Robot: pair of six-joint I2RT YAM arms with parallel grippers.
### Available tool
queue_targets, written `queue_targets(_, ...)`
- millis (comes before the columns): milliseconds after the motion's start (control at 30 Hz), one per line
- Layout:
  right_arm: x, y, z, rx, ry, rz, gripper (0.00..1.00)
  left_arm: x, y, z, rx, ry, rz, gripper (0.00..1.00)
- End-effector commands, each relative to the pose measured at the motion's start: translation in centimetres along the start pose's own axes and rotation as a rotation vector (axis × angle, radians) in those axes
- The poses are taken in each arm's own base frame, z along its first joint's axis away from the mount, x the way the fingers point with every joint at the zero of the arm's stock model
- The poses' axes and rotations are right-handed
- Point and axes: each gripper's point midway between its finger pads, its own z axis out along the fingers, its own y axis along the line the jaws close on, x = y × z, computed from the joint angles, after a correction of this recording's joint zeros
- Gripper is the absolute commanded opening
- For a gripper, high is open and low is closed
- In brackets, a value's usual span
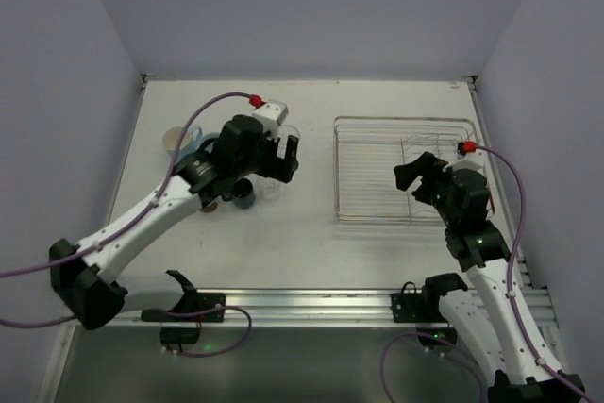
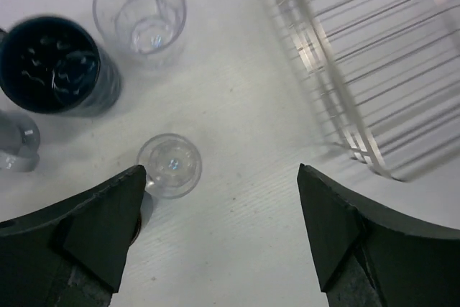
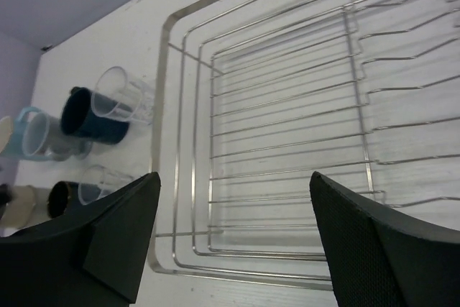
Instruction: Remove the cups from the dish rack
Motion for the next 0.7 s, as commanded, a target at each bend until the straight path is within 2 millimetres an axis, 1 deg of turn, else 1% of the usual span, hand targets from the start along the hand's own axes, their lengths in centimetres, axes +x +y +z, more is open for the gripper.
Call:
queue_targets(0, -3.2, -3.1, -0.1, 0.211, -0.105, -0.028, 0.84, -4.3, -3.2, -7.1, 0.243, -0.271, 0.03, 0.93)
queue_targets(33, -3.8, -4.2, -0.1, 0.274, -0.124, -0.028, 0.81, -3.4, -3.8, -9.5, 0.315, -0.317, 0.045, 0.95)
queue_targets(67, -4.6, -5.9, 0.0, 0.371, -0.151, -0.032, 0.79, -2.9, -4.0, -10.5, 0.346, -0.341, 0.054, 0.96)
queue_targets(100, -4.7, -6.9, 0.1, 0.415, -0.153, -0.023, 0.73, -1.8, -3.9, -12.5, 0.386, -0.387, 0.068, 0.98)
queue_targets(133, -5.1, -8.4, 0.0, 0.467, -0.166, 0.015, 0.72, -1.2, -3.8, -13.3, 0.399, -0.409, 0.075, 1.0)
queue_targets(167, -4.8, -9.2, 0.5, 0.482, -0.152, 0.051, 0.73, 0.2, -3.3, -14.5, 0.409, -0.448, 0.078, 1.0)
queue_targets(200, -4.7, -10.0, 0.6, 0.502, -0.147, 0.061, 0.73, 0.1, -3.4, -14.5, 0.41, -0.453, 0.076, 1.0)
queue_targets(233, -5.3, -11.7, 0.3, 0.561, -0.169, 0.09, 0.76, 1.5, -2.7, -15.2, 0.405, -0.484, 0.075, 1.0)
queue_targets(267, -5.8, -12.3, 0.2, 0.596, -0.185, 0.09, 0.77, 2.3, -2.4, -15.2, 0.402, -0.494, 0.07, 1.0)
queue_targets(300, -6.2, -14.0, 0.0, 0.686, -0.204, 0.08, 0.78, 2.7, -2.2, -15.4, 0.403, -0.512, 0.06, 1.0)
queue_targets(333, -6.5, -14.7, -0.2, 0.726, -0.213, 0.075, 0.8, 3.7, -2.0, -15.4, 0.406, -0.525, 0.057, 1.0)
queue_targets(367, -7.0, -15.1, -0.4, 0.756, -0.225, 0.072, 0.81, 3.6, -1.9, -15.7, 0.403, -0.527, 0.055, 1.0)
queue_targets(400, -7.1, -15.6, -0.5, 0.782, -0.225, 0.07, 0.82, 3.7, -1.8, -16.2, 0.4, -0.526, 0.062, 1.0)
queue_targets(433, -7.0, -16.5, -0.5, 0.827, -0.212, 0.066, 0.84, 3.3, -1.7, -16.7, 0.398, -0.554, 0.066, 1.0)
queue_targets(467, -7.3, -16.9, -0.7, 0.853, -0.216, 0.069, 0.85, 3.2, -1.5, -16.8, 0.392, -0.568, 0.062, 1.0)
queue_targets(533, -7.0, -18.2, -0.5, 0.902, -0.195, 0.083, 0.86, 3.3, -1.2, -16.8, 0.375, -0.557, 0.049, 1.0)
queue_targets(567, -7.0, -18.5, -0.4, 0.909, -0.187, 0.091, 0.87, 3.4, -1.2, -16.8, 0.372, -0.553, 0.048, 1.0)
queue_targets(600, -6.7, -18.8, -0.3, 0.92, -0.162, 0.1, 0.87, 3.3, -1.1, -16.9, 0.372, -0.561, 0.043, 1.0)
queue_targets(633, -6.7, -19.2, -0.1, 0.931, -0.155, 0.107, 0.87, 3.2, -0.9, -17.4, 0.368, -0.578, 0.037, 1.0)
queue_targets(667, -6.2, -19.9, 0.2, 0.96, -0.13, 0.103, 0.87, 3.2, -0.9, -17.6, 0.368, -0.589, 0.035, 1.0)
